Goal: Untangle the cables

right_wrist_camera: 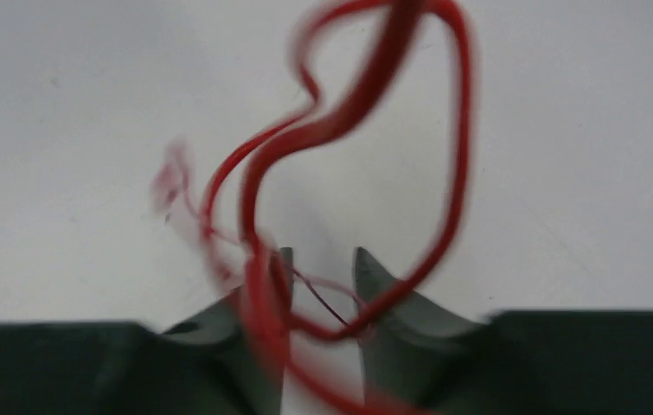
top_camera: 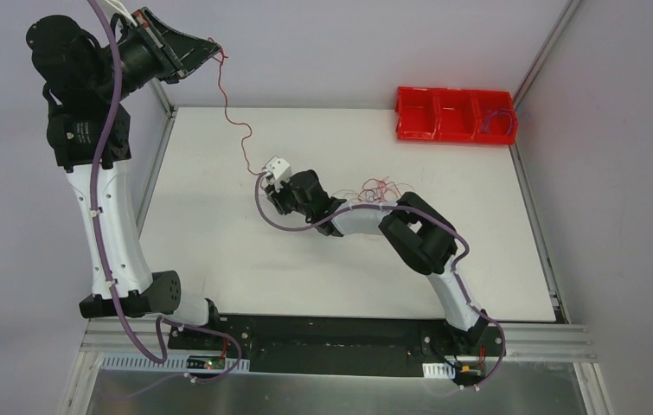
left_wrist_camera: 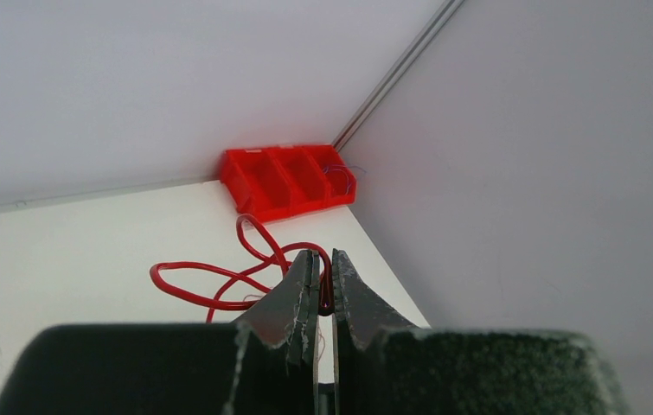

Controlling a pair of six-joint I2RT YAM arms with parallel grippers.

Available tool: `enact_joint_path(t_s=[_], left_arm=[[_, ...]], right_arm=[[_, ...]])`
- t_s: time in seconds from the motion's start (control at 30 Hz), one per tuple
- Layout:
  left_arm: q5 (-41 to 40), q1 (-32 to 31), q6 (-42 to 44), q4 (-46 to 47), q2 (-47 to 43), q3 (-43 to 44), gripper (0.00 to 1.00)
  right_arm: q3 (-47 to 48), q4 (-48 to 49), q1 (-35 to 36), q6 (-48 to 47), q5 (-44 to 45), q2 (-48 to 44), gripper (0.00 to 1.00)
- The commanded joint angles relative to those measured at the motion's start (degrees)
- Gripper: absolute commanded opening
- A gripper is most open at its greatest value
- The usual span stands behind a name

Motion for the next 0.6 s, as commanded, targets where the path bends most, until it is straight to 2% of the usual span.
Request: enact_joint_path(t_s=[0.0,0.07,0.23,0.33,0.43,0.57], left_arm=[[-1.10,0.60,-1.08,3.45,0.10,1.90,0.00],[-1.87,1.41,-0.62,3.45,-0.18,1.69,0.00],[-7.12,6.84,0.78,3.28,-1.43,0.98,0.00],[-11.20,11.21,1.23,3.04,-1.16,2.21,0.00],[-15.83,15.54,1.63,2.09,-0.33,3.13,0.00],[-20.18,18.03,4.59,0.38,0.48,2.11,0.00]], right_arm=[[2.67,4.18,0.29,-3.02,1.93,-0.31,0.15],[1.14,2.23,0.01,-3.51,1.83,-1.95,0.01],[-8.17,-6.27,-3.76,-7.20,-2.93,-10.15,0.00],[-12.04,-15.19,-7.90,-11.64,-5.66,-14.75,0.00],[-13.60,-24.11,-13.89,-16.17,-7.66,-17.78,0.00],[-12.74,-36.37,-20.90,-17.82,-11.01,-20.85,0.00]])
